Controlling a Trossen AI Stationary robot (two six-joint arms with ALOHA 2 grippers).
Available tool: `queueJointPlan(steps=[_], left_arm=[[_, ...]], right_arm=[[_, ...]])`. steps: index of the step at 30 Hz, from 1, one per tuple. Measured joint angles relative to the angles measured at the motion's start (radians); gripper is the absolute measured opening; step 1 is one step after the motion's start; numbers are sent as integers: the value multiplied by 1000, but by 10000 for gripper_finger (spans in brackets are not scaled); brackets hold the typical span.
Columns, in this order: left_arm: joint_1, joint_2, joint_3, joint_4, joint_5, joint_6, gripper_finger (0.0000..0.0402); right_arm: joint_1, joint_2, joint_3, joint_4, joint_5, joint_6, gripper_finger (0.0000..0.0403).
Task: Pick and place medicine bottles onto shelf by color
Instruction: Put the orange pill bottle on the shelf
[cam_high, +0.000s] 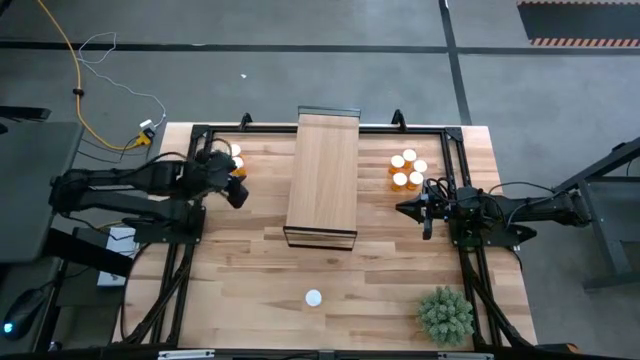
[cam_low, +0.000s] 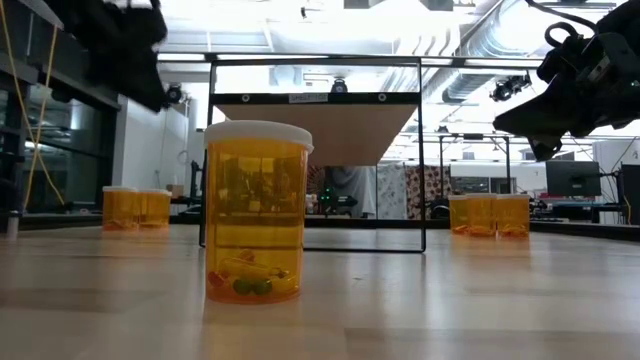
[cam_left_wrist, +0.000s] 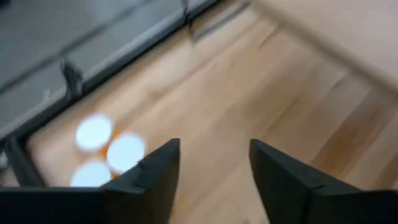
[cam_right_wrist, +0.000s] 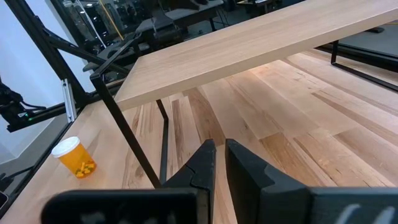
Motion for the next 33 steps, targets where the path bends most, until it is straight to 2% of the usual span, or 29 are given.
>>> queueJointPlan(steps=[5,9,16,28,33], left_arm=[[141,92,0,-50,146,-7,251],[236,161,0,-60,210,-6,277],[337,266,0,-122,236,-6,279],[397,419,0,-127,234,22,278],[418,482,0,-123,187,21,278]], right_arm=[[0,0,0,0,0,0,28],[0,0,0,0,0,0,28],[0,0,0,0,0,0,28],[0,0,0,0,0,0,28],[0,0,0,0,0,0,28]])
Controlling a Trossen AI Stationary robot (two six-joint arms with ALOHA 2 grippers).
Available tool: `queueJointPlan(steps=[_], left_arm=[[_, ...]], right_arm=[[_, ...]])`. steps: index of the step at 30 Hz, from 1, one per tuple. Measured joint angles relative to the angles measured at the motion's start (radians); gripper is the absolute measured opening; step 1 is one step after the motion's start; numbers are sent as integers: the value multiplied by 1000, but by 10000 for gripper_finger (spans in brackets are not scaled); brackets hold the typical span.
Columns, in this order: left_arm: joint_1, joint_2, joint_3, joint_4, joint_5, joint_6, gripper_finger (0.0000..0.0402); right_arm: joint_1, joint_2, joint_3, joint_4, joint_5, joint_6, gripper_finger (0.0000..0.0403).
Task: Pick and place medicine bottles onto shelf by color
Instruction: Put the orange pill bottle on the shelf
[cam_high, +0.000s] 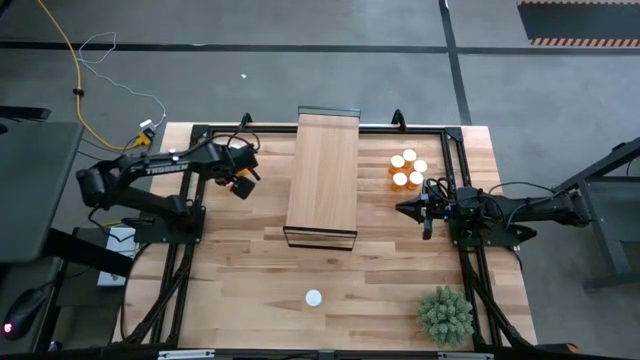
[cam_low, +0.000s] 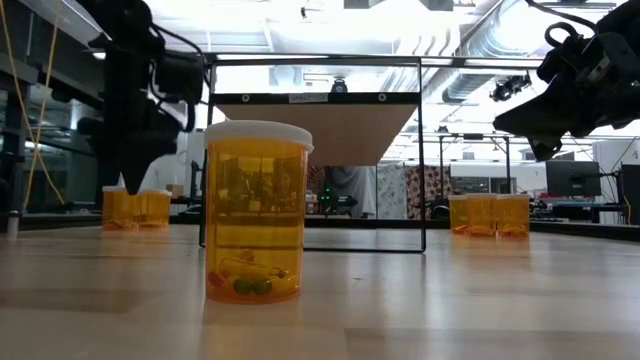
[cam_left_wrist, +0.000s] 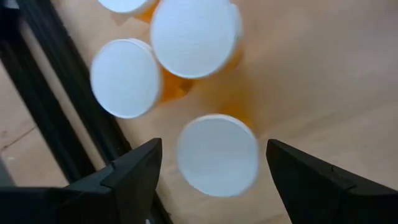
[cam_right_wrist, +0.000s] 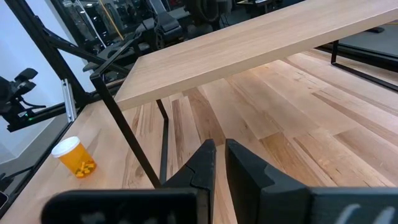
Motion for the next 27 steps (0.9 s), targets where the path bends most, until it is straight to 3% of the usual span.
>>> queueJointPlan(steps=[7,13,27], left_arm=[[27,74,0,36,-30,0,278],[31,113,0,52,27,17,278],[31,120,0,52,60,27,274]], right_arm=[[0,0,0,0,0,0,28],[0,0,0,0,0,0,28],[0,0,0,0,0,0,28]])
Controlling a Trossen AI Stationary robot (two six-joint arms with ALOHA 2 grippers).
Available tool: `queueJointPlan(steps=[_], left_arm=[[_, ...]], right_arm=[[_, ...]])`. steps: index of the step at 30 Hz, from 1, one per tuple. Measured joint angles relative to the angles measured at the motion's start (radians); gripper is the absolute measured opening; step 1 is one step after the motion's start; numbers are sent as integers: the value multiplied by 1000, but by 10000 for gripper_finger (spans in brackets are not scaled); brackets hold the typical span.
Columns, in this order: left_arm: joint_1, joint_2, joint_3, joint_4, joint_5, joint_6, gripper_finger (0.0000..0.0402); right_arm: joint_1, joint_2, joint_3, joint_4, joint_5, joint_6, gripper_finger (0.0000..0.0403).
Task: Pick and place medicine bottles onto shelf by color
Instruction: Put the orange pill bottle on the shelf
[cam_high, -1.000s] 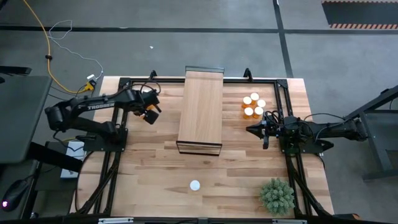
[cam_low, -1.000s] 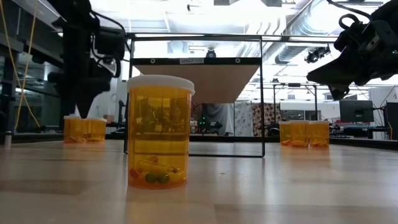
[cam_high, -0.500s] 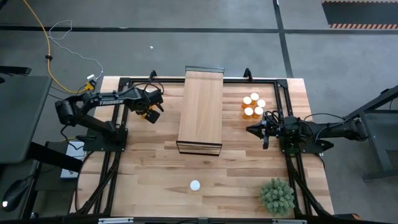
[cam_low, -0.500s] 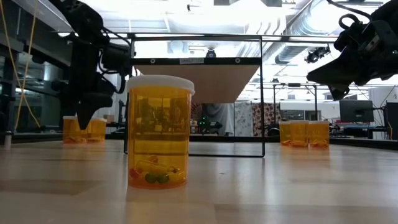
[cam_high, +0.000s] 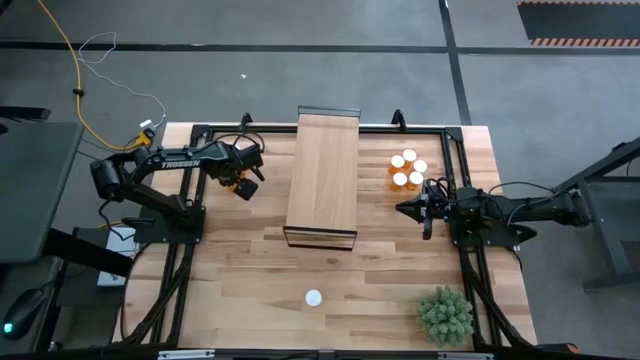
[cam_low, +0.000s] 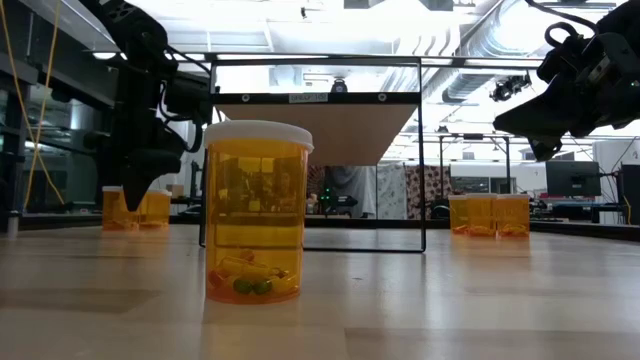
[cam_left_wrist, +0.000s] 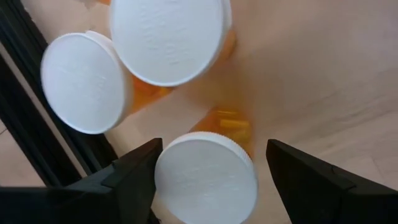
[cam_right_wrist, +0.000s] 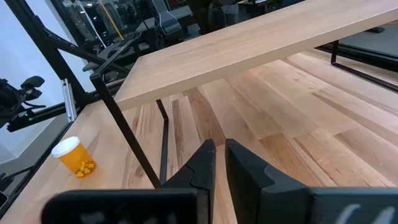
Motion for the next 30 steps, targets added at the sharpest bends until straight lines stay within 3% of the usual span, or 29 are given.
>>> queueJointPlan(steps=[12,17,25,30], left_arm=[[-1,-1,0,-2,16,0,200],[-1,-5,0,-7,22,0,194],[-15,-80,3,-27,202,52,197],[-47,-162,76,-47,287,79,197]], right_arm=[[0,0,0,0,0,0,28],[0,0,0,0,0,0,28],[0,0,0,0,0,0,28],[0,0,0,0,0,0,28]])
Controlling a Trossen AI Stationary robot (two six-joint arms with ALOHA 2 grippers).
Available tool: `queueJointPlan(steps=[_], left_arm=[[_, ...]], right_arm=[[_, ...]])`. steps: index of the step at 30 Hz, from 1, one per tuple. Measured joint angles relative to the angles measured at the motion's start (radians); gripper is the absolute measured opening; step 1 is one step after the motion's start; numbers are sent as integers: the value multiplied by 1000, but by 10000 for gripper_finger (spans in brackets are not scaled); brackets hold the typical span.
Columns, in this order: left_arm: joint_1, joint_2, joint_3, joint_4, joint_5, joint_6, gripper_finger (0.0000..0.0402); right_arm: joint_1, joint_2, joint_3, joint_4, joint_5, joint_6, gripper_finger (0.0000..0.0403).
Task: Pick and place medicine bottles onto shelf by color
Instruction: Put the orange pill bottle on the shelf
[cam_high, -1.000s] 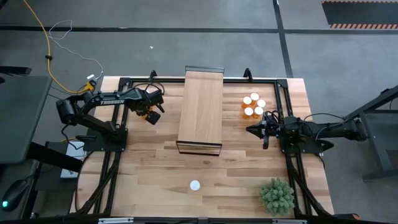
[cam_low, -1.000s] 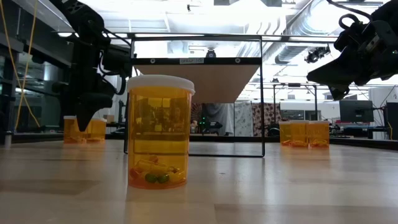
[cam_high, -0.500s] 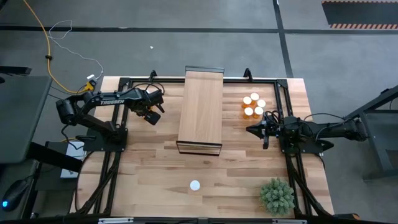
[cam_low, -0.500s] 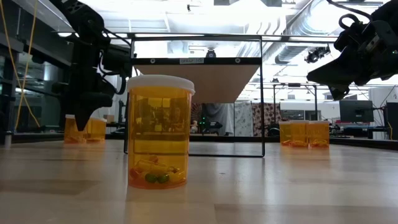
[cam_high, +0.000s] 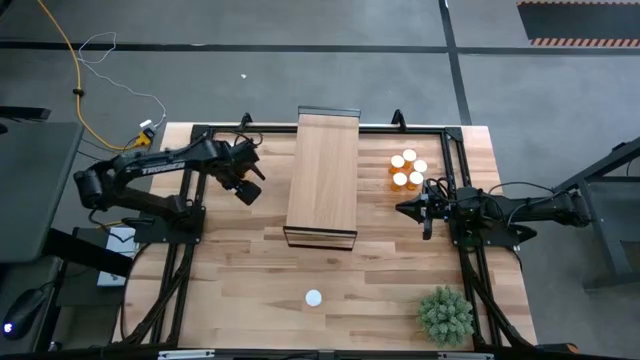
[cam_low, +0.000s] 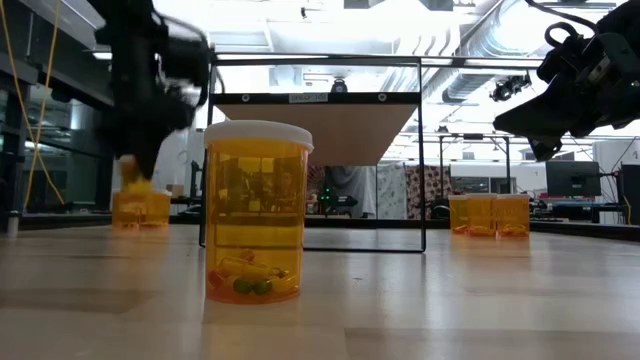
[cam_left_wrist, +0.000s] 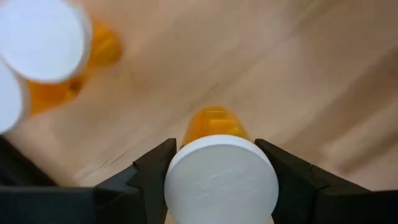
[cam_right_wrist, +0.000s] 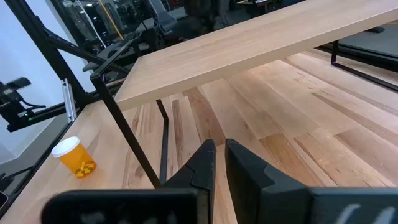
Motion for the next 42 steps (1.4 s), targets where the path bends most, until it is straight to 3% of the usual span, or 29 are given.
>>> queueJointPlan(steps=[4,10,21,26,31,42], left_arm=[[-22,-56,115,-23,-3,0,197],[-32,-40,351,-50,-114,2,197],[-32,368,914,-228,-118,113,197],[-32,540,1113,-263,-112,156,197],[-32,653,1210,-263,-106,184,197],[-31,772,1222,-263,-130,218,197]], right_arm=[[0,0,0,0,0,0,28],[0,0,0,0,0,0,28],[0,0,0,0,0,0,28],[0,0,0,0,0,0,28],[0,0,0,0,0,0,28],[0,0,0,0,0,0,28]])
